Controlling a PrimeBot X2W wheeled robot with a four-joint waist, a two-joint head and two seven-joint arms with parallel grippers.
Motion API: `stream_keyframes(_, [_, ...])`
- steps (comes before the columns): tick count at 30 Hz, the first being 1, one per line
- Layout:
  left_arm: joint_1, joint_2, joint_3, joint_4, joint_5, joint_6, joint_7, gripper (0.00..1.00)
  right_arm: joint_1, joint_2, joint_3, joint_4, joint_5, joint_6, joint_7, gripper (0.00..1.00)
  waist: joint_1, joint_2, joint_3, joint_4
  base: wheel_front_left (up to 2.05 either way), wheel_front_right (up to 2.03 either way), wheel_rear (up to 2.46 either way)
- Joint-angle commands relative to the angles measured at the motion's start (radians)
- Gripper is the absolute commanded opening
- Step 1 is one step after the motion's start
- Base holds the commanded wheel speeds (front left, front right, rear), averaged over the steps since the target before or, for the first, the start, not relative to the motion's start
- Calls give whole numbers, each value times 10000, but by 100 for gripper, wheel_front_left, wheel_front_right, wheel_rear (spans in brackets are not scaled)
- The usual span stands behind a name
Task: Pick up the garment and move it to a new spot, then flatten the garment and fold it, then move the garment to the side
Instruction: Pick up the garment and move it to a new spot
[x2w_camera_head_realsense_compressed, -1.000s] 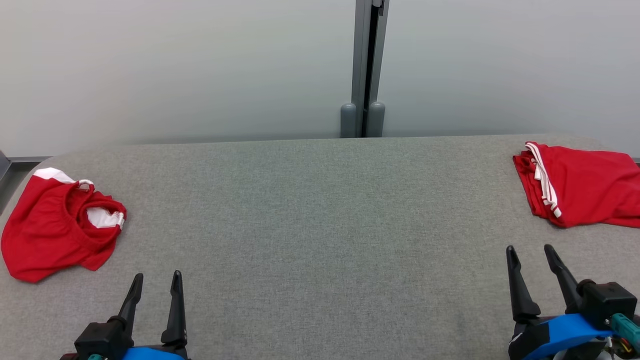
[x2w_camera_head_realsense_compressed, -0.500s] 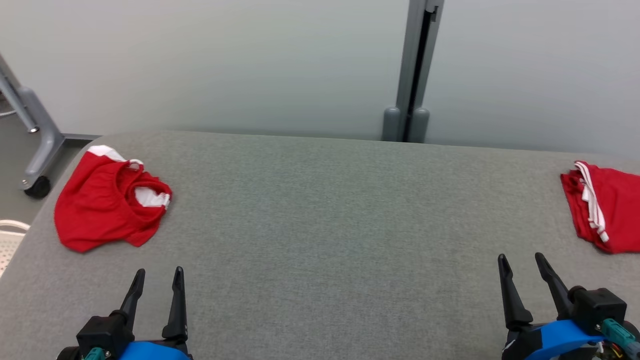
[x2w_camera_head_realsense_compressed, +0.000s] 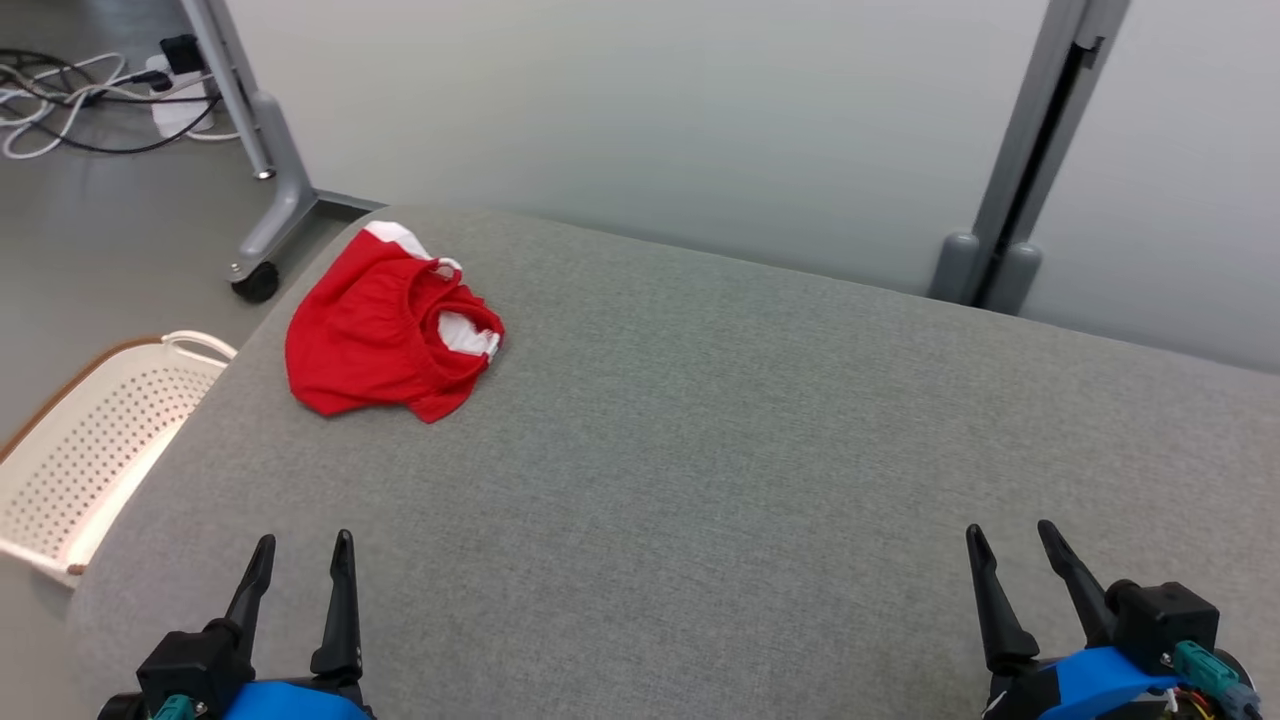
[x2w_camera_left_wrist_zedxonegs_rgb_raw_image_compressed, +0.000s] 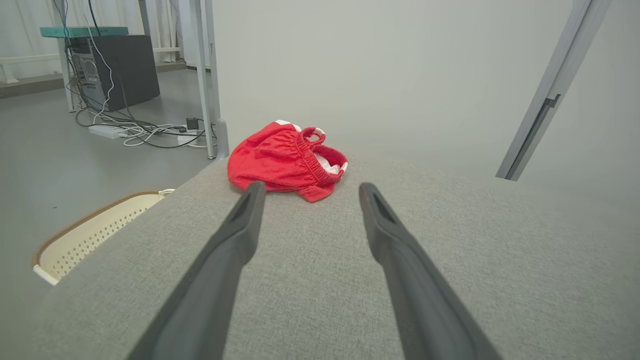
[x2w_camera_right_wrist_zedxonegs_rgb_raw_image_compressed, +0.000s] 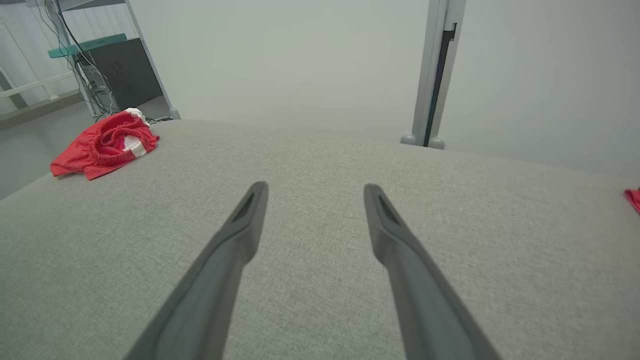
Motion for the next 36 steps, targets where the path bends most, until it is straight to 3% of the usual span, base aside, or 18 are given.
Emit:
stream_keyframes(1, [6,78,1,-37,-47,44,-20,100,-43,-6,3,36,-16,1,-66,100,0,-1,177,353,0,0,0])
stream_keyframes(11, [81,214,-7,-153,-146,83,36,100,-102,-10,116,183,63,1,-143,100,0,-1,134,1179,0,0,0])
stream_keyframes(26, [180,335,58,-634,-447,214,432,100,-43,-8,261,299,216,1,-307,100,0,-1,136,1255,0,0,0])
stream_keyframes(36, [-1278,1718,1098,-2161,-1319,152,2507,100,-388,-11,459,-136,-89,1,-107,100,0,-1,789,732,0,0,0])
